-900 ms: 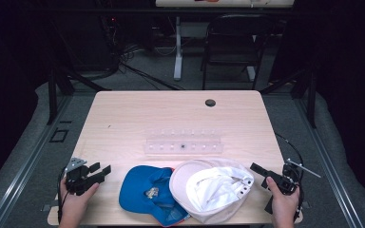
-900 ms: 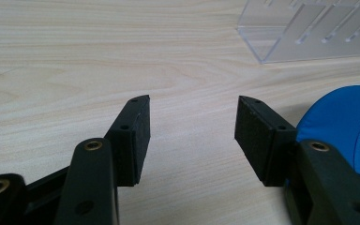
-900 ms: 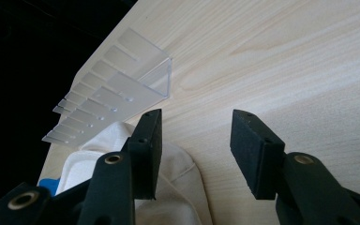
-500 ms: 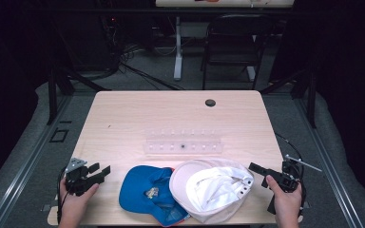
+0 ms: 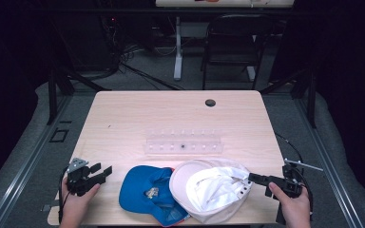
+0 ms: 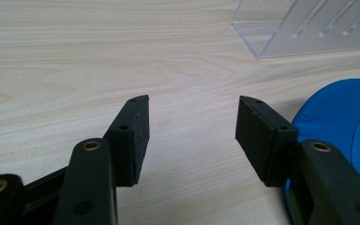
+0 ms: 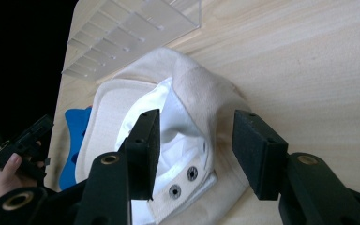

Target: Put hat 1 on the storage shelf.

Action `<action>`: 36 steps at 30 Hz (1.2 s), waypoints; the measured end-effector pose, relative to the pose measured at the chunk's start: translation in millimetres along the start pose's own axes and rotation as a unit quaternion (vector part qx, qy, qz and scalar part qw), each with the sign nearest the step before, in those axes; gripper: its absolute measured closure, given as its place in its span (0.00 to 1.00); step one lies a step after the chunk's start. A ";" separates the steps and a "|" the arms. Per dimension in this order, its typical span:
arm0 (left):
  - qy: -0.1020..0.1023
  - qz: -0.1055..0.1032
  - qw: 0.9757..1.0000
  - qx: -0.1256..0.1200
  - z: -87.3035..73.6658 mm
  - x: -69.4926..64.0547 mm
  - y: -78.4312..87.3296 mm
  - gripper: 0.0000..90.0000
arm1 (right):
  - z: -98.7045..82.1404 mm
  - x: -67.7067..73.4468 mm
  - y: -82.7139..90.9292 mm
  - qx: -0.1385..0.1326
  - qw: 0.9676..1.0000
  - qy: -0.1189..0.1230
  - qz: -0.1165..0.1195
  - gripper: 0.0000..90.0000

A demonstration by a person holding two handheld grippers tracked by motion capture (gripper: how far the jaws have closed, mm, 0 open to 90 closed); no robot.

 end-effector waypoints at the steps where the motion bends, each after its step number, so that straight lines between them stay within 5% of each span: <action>1: 0.000 0.000 1.000 0.000 -0.2 0.1 -0.1 0.50 | -1.5 0.0 0.6 0.001 1.000 -0.006 -0.002 0.58; 12: 0.000 0.002 1.000 0.004 -1.3 -0.2 -1.6 0.50 | -28.1 -6.6 -5.9 0.049 0.998 -0.024 0.014 0.62; 15: 0.001 0.002 1.000 0.000 -1.5 -0.6 -2.7 0.50 | -31.8 -3.7 -12.9 0.038 0.998 -0.037 0.044 0.62; 20: 0.000 0.004 1.000 0.005 -1.3 0.3 -1.6 0.50 | -34.0 0.0 -25.0 0.031 0.997 -0.054 0.055 0.63; 36: -0.003 0.007 1.000 0.000 -1.2 0.5 -2.3 0.50 | -28.6 6.3 -32.6 0.012 0.996 -0.070 0.051 0.82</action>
Point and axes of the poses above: each handheld gripper's, and its own axes: y roughly backward along the jaws, z roughly out of its top, x roughly to its left, the point moved 4 cm from there along -y, roughly forward along the jaws, and after that the axes turned 12 degrees about y, right-handed, at the moved point
